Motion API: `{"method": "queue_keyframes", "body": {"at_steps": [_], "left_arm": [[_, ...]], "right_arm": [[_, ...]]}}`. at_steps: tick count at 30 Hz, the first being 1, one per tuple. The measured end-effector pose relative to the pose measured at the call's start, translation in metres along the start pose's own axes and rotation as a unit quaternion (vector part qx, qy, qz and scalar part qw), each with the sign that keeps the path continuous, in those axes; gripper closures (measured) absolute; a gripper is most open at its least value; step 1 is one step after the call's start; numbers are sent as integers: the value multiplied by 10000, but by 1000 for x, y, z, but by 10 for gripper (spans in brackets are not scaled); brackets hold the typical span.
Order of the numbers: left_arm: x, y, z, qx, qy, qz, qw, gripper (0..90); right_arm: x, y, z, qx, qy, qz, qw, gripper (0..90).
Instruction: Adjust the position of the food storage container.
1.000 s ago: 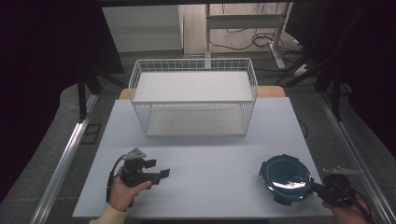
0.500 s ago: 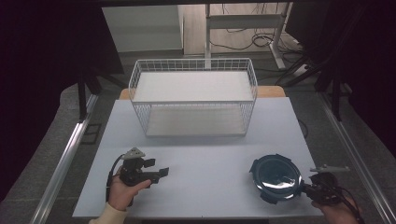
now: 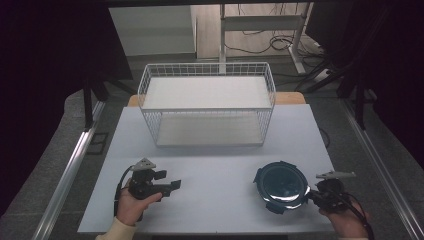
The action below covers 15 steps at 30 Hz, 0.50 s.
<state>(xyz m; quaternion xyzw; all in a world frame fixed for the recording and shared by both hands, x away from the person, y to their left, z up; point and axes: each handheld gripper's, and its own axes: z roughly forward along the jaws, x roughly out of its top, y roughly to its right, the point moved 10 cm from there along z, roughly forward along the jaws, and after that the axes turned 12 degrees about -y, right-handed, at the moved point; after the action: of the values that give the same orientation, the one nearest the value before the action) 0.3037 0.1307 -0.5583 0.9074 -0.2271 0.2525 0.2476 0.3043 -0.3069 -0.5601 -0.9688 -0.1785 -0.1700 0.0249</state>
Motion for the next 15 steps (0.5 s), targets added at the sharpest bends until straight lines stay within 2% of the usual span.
{"method": "queue_keyframes", "body": {"at_steps": [10,15], "left_arm": [[1,-2,-1,-7,36,-73,10000,259],[1,-4,-1,-26,39,-112,9999,259]], "right_arm": [[28,-13,9,38,-23,-214,9998,900],[51,-30,19,110,-105,-469,9988,900]]}}
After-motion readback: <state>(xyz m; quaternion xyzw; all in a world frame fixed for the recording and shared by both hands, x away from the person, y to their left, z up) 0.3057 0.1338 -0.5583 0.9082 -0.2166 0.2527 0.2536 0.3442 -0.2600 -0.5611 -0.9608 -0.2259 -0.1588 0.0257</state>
